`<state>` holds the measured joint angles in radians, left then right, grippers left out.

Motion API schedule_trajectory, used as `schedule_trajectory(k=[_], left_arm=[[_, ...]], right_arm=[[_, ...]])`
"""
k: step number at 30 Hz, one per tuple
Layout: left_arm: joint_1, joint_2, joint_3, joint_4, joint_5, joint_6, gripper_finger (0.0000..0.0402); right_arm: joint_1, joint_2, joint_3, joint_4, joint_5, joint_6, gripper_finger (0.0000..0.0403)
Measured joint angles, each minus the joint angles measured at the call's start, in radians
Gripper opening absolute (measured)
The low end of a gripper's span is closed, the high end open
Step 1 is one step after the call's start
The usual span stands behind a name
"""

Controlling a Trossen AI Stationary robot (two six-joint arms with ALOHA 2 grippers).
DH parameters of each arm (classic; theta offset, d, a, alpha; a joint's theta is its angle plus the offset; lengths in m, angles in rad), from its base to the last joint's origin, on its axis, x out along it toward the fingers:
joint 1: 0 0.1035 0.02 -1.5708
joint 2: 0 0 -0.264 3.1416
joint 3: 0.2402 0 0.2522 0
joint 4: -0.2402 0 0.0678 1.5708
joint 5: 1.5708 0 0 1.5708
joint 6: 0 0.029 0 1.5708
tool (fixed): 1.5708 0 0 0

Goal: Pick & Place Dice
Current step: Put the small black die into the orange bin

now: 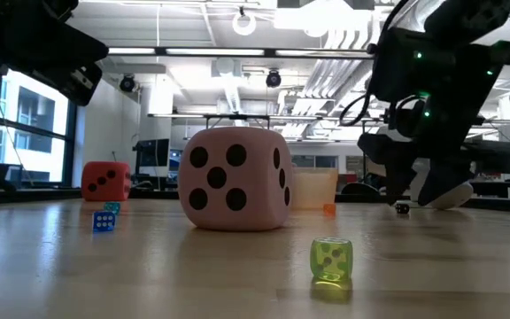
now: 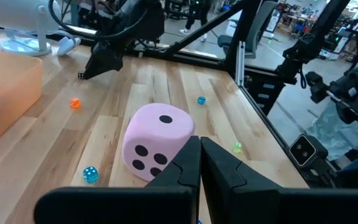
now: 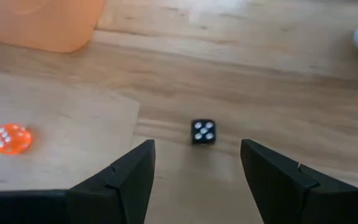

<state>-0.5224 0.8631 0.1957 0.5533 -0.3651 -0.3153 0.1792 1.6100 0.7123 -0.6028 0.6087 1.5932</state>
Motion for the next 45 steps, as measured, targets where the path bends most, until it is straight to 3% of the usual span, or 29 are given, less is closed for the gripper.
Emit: schedule_trajectory(k=[20, 41, 45], left_arm=[[0.0, 0.0, 0.0, 0.0, 0.0, -0.111, 0.0001], [0.0, 0.0, 0.0, -0.001, -0.001, -0.104, 0.0001], [0.0, 0.0, 0.0, -0.003, -0.001, -0.103, 0.0001]], right_arm=[[-0.057, -0.002, -0.076, 0.153, 0.027, -0.106, 0.0218], [-0.042, -0.001, -0.076, 0.173, 0.022, -0.102, 0.0037], [-0.023, 0.0, -0.075, 0.173, 0.046, -0.105, 0.0033]])
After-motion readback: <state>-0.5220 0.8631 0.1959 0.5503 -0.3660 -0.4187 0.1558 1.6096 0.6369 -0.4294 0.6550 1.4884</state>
